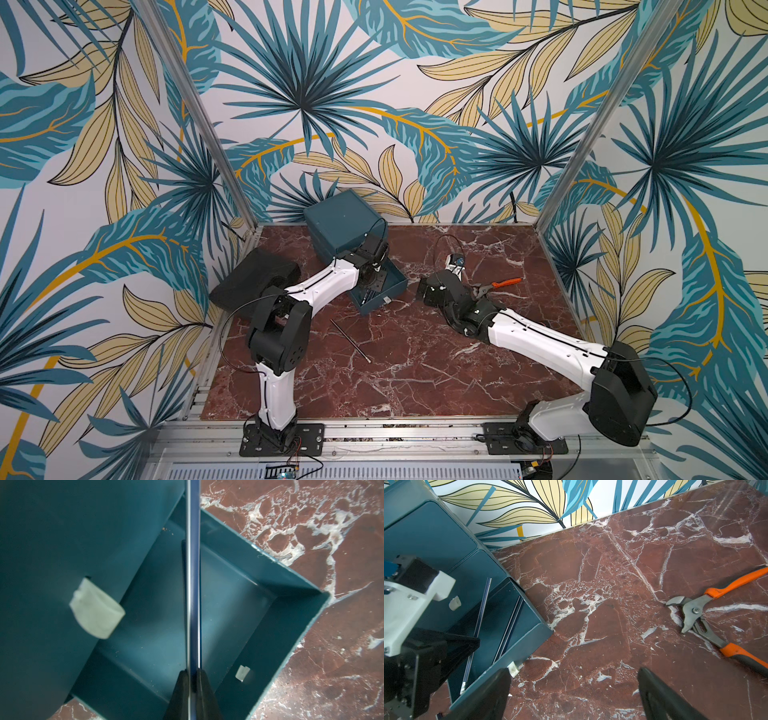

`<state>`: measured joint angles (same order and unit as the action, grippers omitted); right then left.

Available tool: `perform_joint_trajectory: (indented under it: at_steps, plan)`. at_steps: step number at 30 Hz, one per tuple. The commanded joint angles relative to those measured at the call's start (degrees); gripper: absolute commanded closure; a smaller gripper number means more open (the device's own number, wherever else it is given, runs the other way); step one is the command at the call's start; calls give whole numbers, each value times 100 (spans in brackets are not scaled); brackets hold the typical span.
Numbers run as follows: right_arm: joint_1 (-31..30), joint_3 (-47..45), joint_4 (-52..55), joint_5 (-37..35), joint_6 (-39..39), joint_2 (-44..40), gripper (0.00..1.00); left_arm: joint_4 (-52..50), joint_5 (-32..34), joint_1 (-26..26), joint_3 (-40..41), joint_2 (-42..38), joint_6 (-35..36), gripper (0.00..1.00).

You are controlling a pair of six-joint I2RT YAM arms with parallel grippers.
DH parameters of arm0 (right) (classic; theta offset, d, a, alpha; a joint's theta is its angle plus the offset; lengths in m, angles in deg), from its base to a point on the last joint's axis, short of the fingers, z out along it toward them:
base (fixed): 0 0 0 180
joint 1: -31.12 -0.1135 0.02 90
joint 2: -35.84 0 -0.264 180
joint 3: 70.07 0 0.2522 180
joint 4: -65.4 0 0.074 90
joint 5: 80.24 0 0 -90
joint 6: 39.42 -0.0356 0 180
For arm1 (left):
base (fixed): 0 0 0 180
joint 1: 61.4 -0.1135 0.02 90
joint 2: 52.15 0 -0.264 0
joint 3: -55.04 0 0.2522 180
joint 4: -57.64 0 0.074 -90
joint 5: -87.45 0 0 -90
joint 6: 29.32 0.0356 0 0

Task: Please place the pencils in the drawer according to their color
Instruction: Place the pencil in the drawer, then pick up the pencil from the center of the board.

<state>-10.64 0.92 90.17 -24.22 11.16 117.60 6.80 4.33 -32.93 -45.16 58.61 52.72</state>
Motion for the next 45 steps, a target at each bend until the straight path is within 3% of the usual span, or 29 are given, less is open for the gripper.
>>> perform_joint_trajectory:
  at_steps: [1,10,17,30,38,45]
  plan:
    - [13,-74,94,-154,-42,-54,1,-112,134,-52,-142,67,-115,88]
    - [17,-37,391,-197,-90,-46,0,100,96,-61,-60,-53,-384,75]
    - [18,7,449,-119,21,-37,0,419,11,13,356,-682,-754,73]
    - [18,60,507,0,-49,139,1,1074,643,414,2374,-2889,-2218,36]
    - [19,68,552,-26,-216,233,1,386,1714,1030,3388,-3752,-3983,30]
    - [16,198,639,-10,-256,415,0,-1139,2402,1744,3344,-3360,-5932,31]
